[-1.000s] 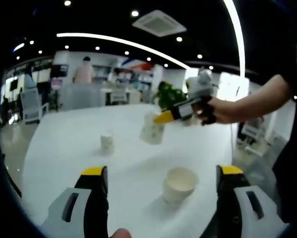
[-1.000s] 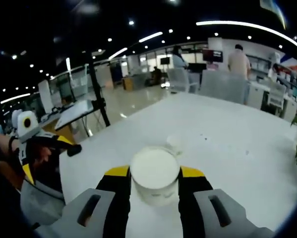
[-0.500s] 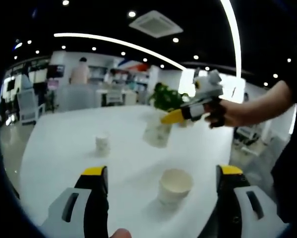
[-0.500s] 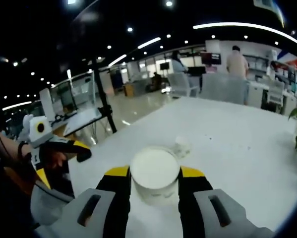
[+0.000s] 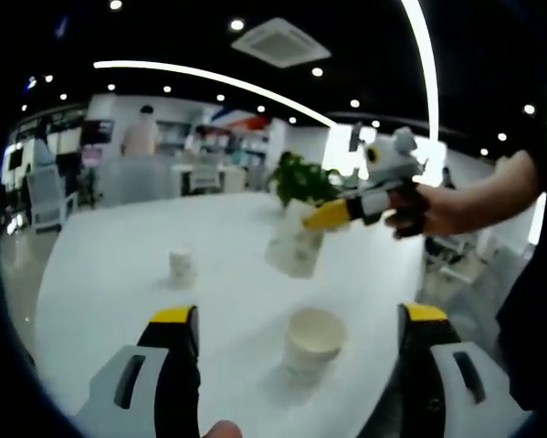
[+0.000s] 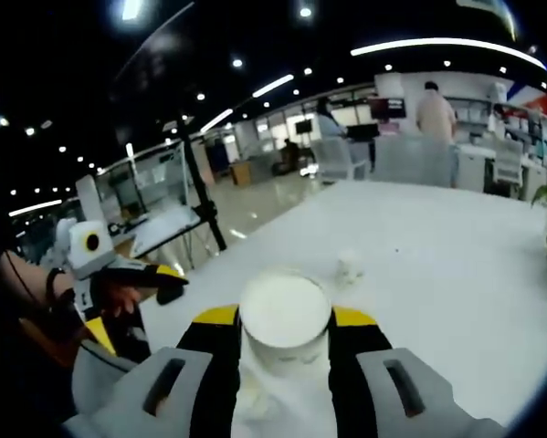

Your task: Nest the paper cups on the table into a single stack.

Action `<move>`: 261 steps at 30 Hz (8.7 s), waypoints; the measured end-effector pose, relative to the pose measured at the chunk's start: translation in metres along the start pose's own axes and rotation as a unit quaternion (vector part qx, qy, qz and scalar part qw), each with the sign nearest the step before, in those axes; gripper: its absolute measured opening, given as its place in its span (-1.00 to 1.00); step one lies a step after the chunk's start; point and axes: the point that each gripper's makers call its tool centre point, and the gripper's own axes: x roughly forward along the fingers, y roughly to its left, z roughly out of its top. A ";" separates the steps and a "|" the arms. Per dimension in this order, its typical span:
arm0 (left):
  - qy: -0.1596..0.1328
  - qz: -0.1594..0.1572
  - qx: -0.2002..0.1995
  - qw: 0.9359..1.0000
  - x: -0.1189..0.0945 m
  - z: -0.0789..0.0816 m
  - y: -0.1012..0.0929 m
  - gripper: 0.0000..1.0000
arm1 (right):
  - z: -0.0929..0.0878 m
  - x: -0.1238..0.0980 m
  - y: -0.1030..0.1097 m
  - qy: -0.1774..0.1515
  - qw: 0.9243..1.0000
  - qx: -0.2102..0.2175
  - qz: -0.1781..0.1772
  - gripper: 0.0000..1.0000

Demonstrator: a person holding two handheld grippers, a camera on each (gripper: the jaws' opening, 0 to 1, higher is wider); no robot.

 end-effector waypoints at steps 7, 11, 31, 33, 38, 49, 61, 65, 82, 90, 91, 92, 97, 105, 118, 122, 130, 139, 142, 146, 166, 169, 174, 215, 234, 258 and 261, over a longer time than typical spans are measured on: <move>0.000 -0.006 0.000 1.000 0.000 0.001 -0.004 0.77 | -0.001 -0.002 0.003 -0.003 1.000 0.007 0.002 -0.32; 0.001 -0.010 0.000 1.000 0.002 0.001 -0.006 0.76 | -0.001 -0.002 0.008 -0.010 1.000 0.016 0.008 -0.32; -0.017 -0.050 -0.043 0.998 0.013 0.009 -0.023 0.62 | 0.001 -0.005 0.026 -0.034 0.997 0.055 0.034 -0.32; -0.020 -0.056 -0.049 0.997 0.014 0.011 -0.025 0.61 | 0.004 -0.007 0.029 -0.039 0.997 0.060 0.039 -0.32; -0.022 -0.061 -0.063 0.996 0.017 0.012 -0.027 0.56 | 0.008 -0.010 0.034 -0.054 0.994 0.083 0.050 -0.32; -0.029 -0.083 -0.078 0.993 0.023 0.020 -0.035 0.45 | 0.014 -0.010 0.047 -0.072 0.987 0.118 0.083 -0.32; -0.039 -0.113 -0.111 0.987 0.022 0.024 -0.041 0.14 | 0.010 -0.008 0.061 -0.076 0.979 0.150 0.116 -0.32; -0.052 -0.114 -0.127 0.984 0.020 0.028 -0.039 0.07 | 0.011 -0.009 0.060 -0.084 0.974 0.169 0.122 -0.32; -0.088 -0.124 -0.148 0.977 0.006 0.039 -0.039 -0.37 | 0.011 -0.017 0.073 -0.098 0.957 0.213 0.171 -0.32; -0.088 -0.128 -0.142 0.978 0.002 0.040 -0.037 -0.52 | 0.005 -0.020 0.077 -0.102 0.946 0.241 0.190 -0.32; -0.088 -0.129 -0.145 0.977 0.002 0.041 -0.037 -0.53 | 0.004 -0.020 0.078 -0.101 0.946 0.241 0.191 -0.32; -0.087 -0.129 -0.147 0.977 0.002 0.041 -0.037 -0.54 | 0.004 -0.020 0.078 -0.101 0.947 0.239 0.191 -0.32; -0.086 -0.130 -0.142 0.978 0.001 0.042 -0.035 -0.63 | 0.003 -0.021 0.078 -0.104 0.943 0.247 0.196 -0.32; -0.087 -0.137 -0.144 0.976 -0.001 0.045 -0.036 -0.76 | 0.005 -0.023 0.082 -0.108 0.933 0.265 0.218 -0.32; -0.078 -0.151 -0.149 0.974 -0.005 0.052 -0.041 -0.88 | 0.003 -0.027 0.087 -0.104 0.925 0.263 0.253 -0.32; -0.077 -0.155 -0.145 0.974 -0.006 0.052 -0.043 -0.89 | 0.003 -0.029 0.088 -0.107 0.928 0.249 0.256 -0.32; -0.061 -0.163 -0.068 0.982 -0.007 0.049 -0.053 -1.00 | -0.001 -0.030 0.085 -0.099 0.942 0.204 0.248 -0.31; -0.056 -0.164 -0.064 0.983 -0.006 0.048 -0.052 -1.00 | -0.001 -0.032 0.084 -0.094 0.946 0.194 0.244 -0.31; -0.054 -0.165 -0.061 0.983 -0.006 0.049 -0.052 -1.00 | -0.001 -0.032 0.084 -0.094 0.949 0.184 0.237 -0.31; -0.046 -0.162 -0.052 0.984 -0.006 0.047 -0.049 -1.00 | -0.002 -0.032 0.082 -0.094 0.951 0.174 0.236 -0.33; -0.009 -0.167 -0.013 0.986 -0.003 0.042 -0.045 -1.00 | -0.007 -0.035 0.086 -0.076 0.975 0.062 0.201 0.07; -0.005 -0.168 -0.010 0.986 -0.003 0.041 -0.044 -1.00 | -0.008 -0.038 0.082 -0.074 0.978 0.050 0.188 0.15; 0.002 -0.169 -0.004 0.986 -0.002 0.041 -0.042 -1.00 | -0.011 -0.040 0.071 -0.069 0.983 0.033 0.165 0.32; 0.121 -0.160 0.044 0.979 0.006 0.023 -0.025 -1.00 | -0.030 -0.048 -0.020 -0.016 0.998 -0.055 -0.010 0.98; 0.250 -0.207 0.215 0.921 0.015 0.007 -0.034 -1.00 | -0.047 -0.045 -0.021 0.000 0.998 -0.061 -0.019 0.97; 0.333 -0.271 0.413 0.803 0.022 -0.023 -0.033 -1.00 | -0.056 -0.044 -0.016 0.016 0.997 -0.070 -0.016 0.95; 0.330 -0.279 0.432 0.791 0.023 -0.025 -0.034 -1.00 | -0.056 -0.045 -0.017 0.016 0.997 -0.068 -0.017 0.95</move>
